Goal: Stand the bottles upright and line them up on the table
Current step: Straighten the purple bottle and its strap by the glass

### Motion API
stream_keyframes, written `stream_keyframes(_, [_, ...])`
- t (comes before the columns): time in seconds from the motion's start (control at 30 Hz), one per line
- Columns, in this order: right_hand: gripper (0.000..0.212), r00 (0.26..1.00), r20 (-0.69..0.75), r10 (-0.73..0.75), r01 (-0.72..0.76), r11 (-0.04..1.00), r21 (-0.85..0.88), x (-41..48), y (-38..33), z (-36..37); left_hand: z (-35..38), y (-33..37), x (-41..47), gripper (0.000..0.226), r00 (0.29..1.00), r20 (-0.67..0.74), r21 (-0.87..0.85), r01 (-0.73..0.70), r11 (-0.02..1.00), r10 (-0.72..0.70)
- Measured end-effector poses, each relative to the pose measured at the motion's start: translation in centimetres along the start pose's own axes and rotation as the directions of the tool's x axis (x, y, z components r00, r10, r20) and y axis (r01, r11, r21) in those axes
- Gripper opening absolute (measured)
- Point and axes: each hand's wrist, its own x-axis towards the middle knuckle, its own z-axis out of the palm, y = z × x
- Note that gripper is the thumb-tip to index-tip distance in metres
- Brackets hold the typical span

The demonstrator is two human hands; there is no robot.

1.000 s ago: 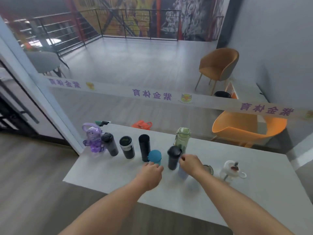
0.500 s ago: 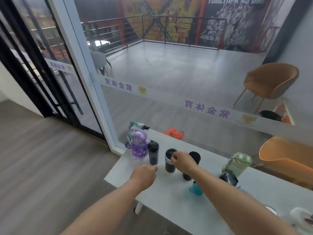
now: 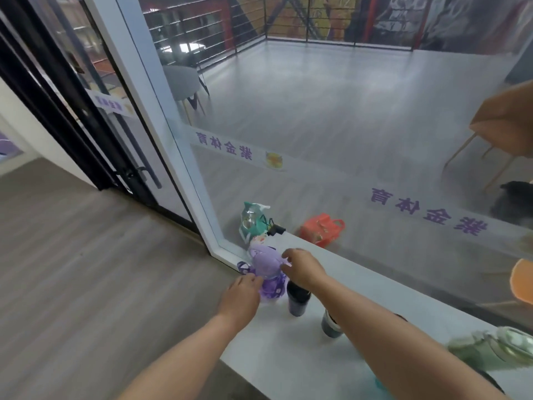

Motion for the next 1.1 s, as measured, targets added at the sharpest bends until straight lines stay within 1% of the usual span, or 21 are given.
stream_keyframes(0.1, [0.052,0.998,0.053,0.043,-0.041,0.998,-0.039,3.1,-0.1,0.7,0.6,-1.8,3.2,0.045,0.996,0.045,0.0,-0.074,0.997,0.074])
stream_keyframes(0.17, [0.053,0.993,0.087,0.082,-0.076,0.995,-0.07,4.6,-0.1,1.3,1.4,-3.2,5.0,0.053,0.985,0.087,0.046,-0.153,0.987,0.149])
stream_keyframes(0.2, [0.05,0.99,0.092,0.107,-0.102,0.993,-0.066,5.1,-0.1,1.6,1.6,-4.0,5.8,0.057,0.977,0.105,0.077,-0.195,0.978,0.187])
stream_keyframes(0.33, [0.023,0.984,0.06,0.166,-0.166,0.986,-0.015,6.5,-0.3,2.4,2.3,-6.1,8.7,0.069,0.919,0.18,0.141,-0.376,0.916,0.35])
stream_keyframes(0.47, [0.014,0.972,0.021,0.233,-0.233,0.972,0.032,7.4,-0.3,2.5,2.3,-7.4,10.5,0.084,0.868,0.183,0.157,-0.489,0.858,0.461])
stream_keyframes(0.6, [0.009,0.963,-0.013,0.269,-0.267,0.961,0.068,8.2,0.5,2.4,2.6,-7.8,12.5,0.092,0.826,0.177,0.122,-0.557,0.821,0.535])
stream_keyframes(0.7, [0.008,0.963,-0.029,0.266,-0.263,0.961,0.091,8.9,1.2,1.8,2.7,-7.3,14.0,0.088,0.817,0.162,0.125,-0.574,0.809,0.554])
stream_keyframes(0.83, [0.008,0.969,-0.056,0.242,-0.236,0.967,0.099,10.1,2.0,0.9,2.2,-6.3,15.6,0.083,0.829,0.144,0.07,-0.554,0.83,0.541])
stream_keyframes(0.97, [0.014,0.964,-0.077,0.255,-0.243,0.96,0.139,11.5,3.1,0.0,1.8,-5.1,17.7,0.081,0.852,0.115,0.039,-0.518,0.855,0.511])
stream_keyframes(1.03, [0.015,0.96,-0.081,0.27,-0.254,0.954,0.161,12.4,3.7,-0.4,1.6,-4.6,18.9,0.085,0.867,0.125,0.027,-0.489,0.872,0.483])
stream_keyframes(1.1, [0.007,0.954,-0.09,0.285,-0.267,0.948,0.172,13.4,4.4,-0.7,1.5,-4.3,20.0,0.094,0.875,0.141,0.024,-0.47,0.882,0.463])
